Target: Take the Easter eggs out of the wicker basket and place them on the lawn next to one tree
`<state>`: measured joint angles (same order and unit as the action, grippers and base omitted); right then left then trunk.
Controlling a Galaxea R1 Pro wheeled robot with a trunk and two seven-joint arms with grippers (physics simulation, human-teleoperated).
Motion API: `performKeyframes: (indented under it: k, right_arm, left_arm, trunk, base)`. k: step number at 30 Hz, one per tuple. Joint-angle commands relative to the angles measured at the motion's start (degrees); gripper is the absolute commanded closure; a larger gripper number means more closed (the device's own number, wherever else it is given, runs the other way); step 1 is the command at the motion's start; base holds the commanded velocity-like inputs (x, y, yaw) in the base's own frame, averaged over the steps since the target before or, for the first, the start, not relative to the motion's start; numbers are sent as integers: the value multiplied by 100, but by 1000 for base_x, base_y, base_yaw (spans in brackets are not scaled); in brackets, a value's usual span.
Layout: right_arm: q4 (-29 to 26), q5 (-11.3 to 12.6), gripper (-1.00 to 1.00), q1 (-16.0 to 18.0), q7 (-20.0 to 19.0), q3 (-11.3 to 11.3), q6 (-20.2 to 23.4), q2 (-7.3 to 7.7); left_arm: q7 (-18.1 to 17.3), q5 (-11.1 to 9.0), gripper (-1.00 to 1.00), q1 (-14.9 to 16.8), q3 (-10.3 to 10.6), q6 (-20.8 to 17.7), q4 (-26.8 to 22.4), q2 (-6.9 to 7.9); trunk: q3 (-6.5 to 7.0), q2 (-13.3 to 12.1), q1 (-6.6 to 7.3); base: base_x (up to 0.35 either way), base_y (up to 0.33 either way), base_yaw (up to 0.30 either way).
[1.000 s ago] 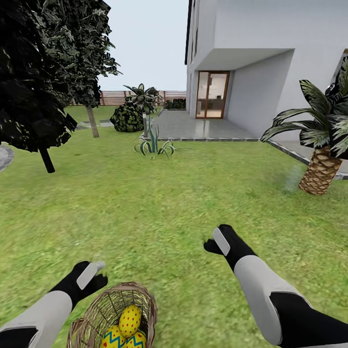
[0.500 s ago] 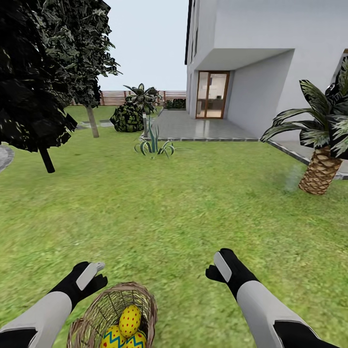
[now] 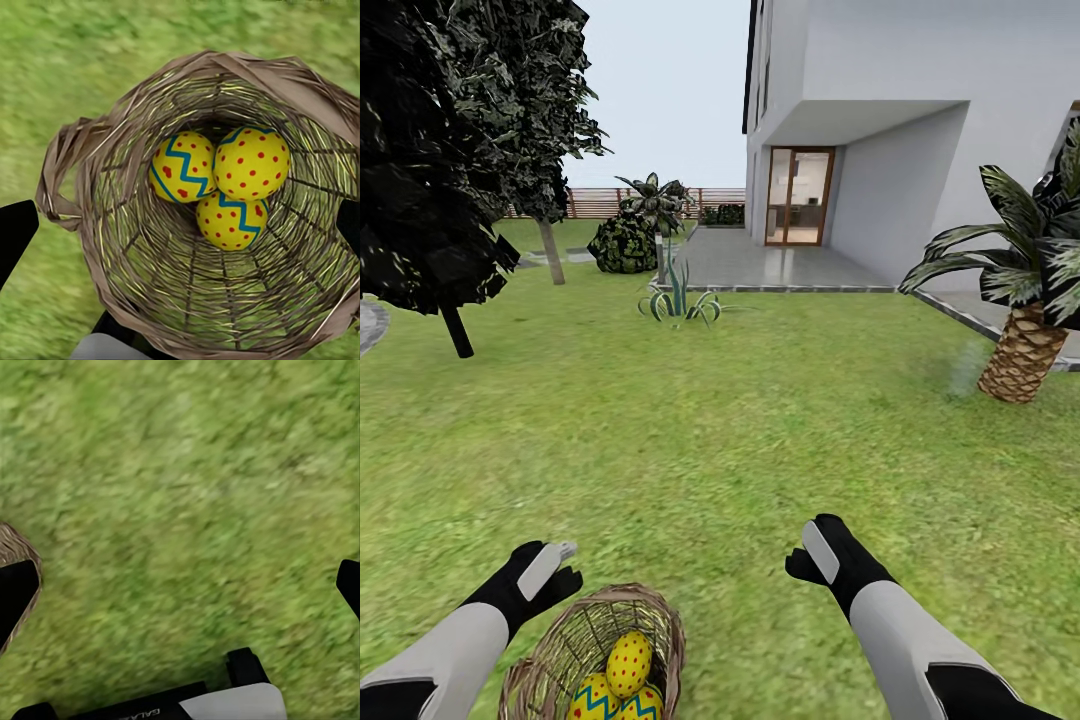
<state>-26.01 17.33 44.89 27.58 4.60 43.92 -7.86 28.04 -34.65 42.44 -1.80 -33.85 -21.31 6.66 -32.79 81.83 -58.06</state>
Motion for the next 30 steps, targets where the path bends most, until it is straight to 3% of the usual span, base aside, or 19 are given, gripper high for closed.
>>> performKeyframes:
  k: [1,10,16,21,30]
  right_arm:
    - [-9,60,-100,2,54,21,2,-5]
    - [-9,60,-100,2,54,15,2,-7]
    - [-9,62,-100,2,54,13,2,-5]
    - [-9,61,-100,2,54,12,2,-7]
    - [-9,61,-100,2,47,7,2,-12]
  left_arm:
    - [44,-51,-100,1,-13,-17,-13,-2]
    - [36,-51,-100,-5,-13,-9,-14,-2]
    - [43,-50,-100,-7,-13,-8,-8,-4]
    - [51,-50,-100,-5,-13,-8,8,-6]
    - [45,-44,-100,-8,-13,-9,27,-7]
  trunk:
    - [-6,3,0]
    - [-6,3,0]
    - [-114,244,-132]
    - [-114,244,-132]
    - [-275,605,-329]
  base:
    - [0,0,0]
    - [0,0,0]
    - [0,0,0]
    - [0,0,0]
    - [0,0,0]
